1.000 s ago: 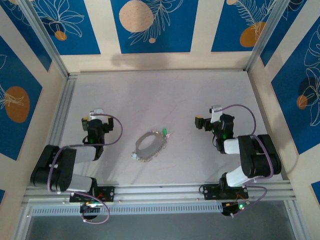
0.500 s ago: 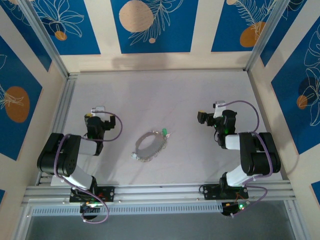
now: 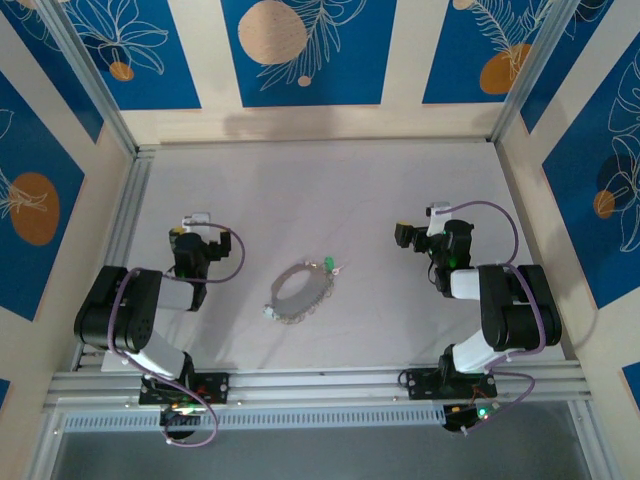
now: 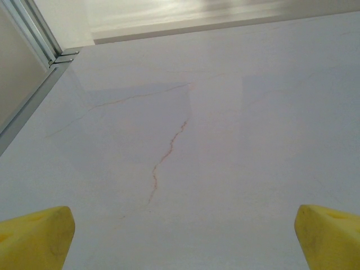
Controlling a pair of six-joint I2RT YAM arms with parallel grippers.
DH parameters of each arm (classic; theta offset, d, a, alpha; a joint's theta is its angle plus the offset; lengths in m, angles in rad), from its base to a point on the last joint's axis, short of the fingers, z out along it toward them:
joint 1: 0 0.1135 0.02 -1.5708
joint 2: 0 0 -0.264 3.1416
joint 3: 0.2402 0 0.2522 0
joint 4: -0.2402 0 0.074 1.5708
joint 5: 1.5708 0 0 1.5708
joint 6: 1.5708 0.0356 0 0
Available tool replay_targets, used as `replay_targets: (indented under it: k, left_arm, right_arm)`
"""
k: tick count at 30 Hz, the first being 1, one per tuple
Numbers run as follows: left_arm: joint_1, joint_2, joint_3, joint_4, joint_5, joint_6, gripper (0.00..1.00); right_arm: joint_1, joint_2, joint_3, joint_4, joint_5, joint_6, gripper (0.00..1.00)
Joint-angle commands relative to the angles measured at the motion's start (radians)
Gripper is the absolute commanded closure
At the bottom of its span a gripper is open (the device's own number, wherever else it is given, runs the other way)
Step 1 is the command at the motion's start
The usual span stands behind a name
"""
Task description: Put the keys on the keyring
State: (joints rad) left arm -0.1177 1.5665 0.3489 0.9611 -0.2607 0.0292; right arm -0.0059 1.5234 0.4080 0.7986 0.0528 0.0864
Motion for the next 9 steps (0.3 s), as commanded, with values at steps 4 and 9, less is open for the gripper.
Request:
replay_targets:
  k: [4, 9]
  left_arm:
    - [0.013, 0.000, 0.011, 0.009, 0.020, 0.000, 0.00]
    - [0.014, -0.002, 0.012, 0.010, 0.020, 0.001, 0.00]
  right_arm:
    - [0.002, 0.000, 0.011, 0.005, 0.010, 0.009, 0.01]
    - [0.002, 0.000, 0.009, 0.008, 0.010, 0.009, 0.01]
